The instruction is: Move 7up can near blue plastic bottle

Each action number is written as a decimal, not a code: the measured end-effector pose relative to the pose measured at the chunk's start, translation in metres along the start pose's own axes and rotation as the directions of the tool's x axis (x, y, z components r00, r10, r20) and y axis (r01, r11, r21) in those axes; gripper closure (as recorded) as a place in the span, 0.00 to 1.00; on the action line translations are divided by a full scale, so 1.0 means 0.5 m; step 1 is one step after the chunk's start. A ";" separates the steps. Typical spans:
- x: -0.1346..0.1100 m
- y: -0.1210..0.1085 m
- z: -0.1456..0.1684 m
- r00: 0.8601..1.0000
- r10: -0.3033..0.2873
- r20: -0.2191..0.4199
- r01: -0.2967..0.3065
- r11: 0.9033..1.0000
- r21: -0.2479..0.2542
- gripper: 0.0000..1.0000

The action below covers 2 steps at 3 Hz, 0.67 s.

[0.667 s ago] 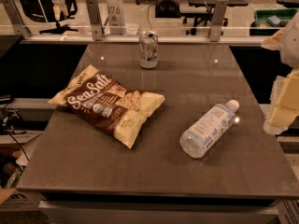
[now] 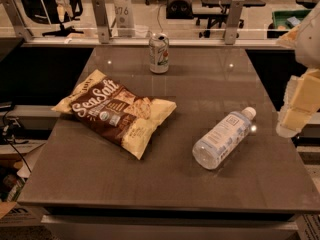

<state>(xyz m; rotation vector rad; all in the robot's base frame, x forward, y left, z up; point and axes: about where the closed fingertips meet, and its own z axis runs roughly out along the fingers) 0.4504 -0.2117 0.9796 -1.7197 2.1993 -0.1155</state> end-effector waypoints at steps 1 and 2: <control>-0.025 -0.043 0.016 0.999 0.001 0.034 -0.001 1.000 0.016 0.00; -0.054 -0.106 0.043 0.995 0.018 0.094 -0.020 1.000 0.022 0.00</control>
Offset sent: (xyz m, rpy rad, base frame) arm 0.1050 0.0215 -0.0011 0.1616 -0.0605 -0.0052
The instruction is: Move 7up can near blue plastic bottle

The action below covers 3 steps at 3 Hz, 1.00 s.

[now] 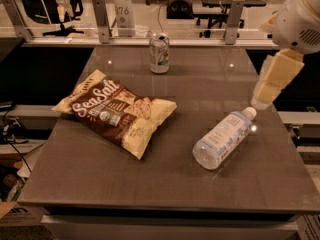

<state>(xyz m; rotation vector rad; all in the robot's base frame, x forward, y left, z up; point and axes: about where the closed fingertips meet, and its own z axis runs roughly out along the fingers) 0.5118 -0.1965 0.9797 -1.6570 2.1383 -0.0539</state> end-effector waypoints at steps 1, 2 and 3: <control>-0.033 -0.061 0.043 0.998 0.030 0.060 -0.030 1.000 0.005 0.00; -0.074 -0.121 0.093 0.993 0.059 0.104 -0.061 0.998 0.014 0.00; -0.114 -0.172 0.159 0.985 0.096 0.145 -0.099 0.995 0.016 0.00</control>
Offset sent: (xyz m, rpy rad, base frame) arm 0.1306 0.0469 -0.0221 0.1747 -0.0509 -0.0568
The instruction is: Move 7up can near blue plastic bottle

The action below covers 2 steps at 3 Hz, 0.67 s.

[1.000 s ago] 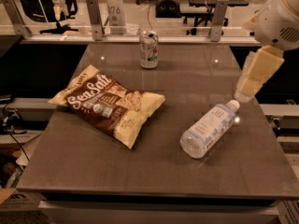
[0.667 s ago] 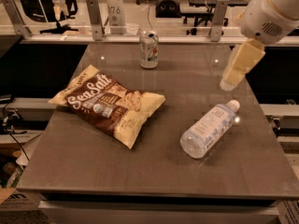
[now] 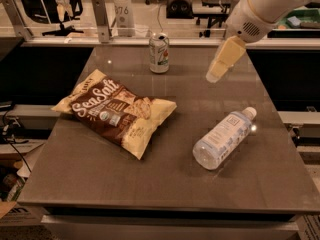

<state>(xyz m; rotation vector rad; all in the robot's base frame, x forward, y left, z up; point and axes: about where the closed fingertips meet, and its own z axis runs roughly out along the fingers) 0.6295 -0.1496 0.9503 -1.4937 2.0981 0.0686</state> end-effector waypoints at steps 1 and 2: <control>-0.032 -0.038 0.064 0.999 0.029 0.027 -0.029 1.000 0.002 0.00; -0.063 -0.070 0.121 0.997 0.063 0.045 -0.063 0.998 0.004 0.00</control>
Offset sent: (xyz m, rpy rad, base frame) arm 0.1009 0.0548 -0.0384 0.1053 -0.0013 -0.0857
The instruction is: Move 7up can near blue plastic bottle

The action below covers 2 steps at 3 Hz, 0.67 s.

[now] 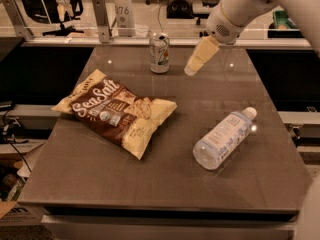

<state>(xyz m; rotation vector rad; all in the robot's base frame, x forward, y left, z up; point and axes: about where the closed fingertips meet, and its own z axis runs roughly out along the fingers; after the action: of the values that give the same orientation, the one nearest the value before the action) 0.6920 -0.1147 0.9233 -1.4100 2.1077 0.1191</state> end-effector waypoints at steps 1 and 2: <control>-0.037 -0.019 0.051 0.999 0.032 0.022 -0.032 0.999 -0.012 0.00; -0.073 -0.030 0.091 0.997 0.056 0.050 -0.055 0.998 -0.031 0.00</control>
Offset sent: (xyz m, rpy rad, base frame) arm 0.0645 0.0626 -0.0136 0.1278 0.0284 -0.0252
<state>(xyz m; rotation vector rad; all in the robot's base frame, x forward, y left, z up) 0.7336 -0.0738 0.9088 -1.3521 2.1120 0.2070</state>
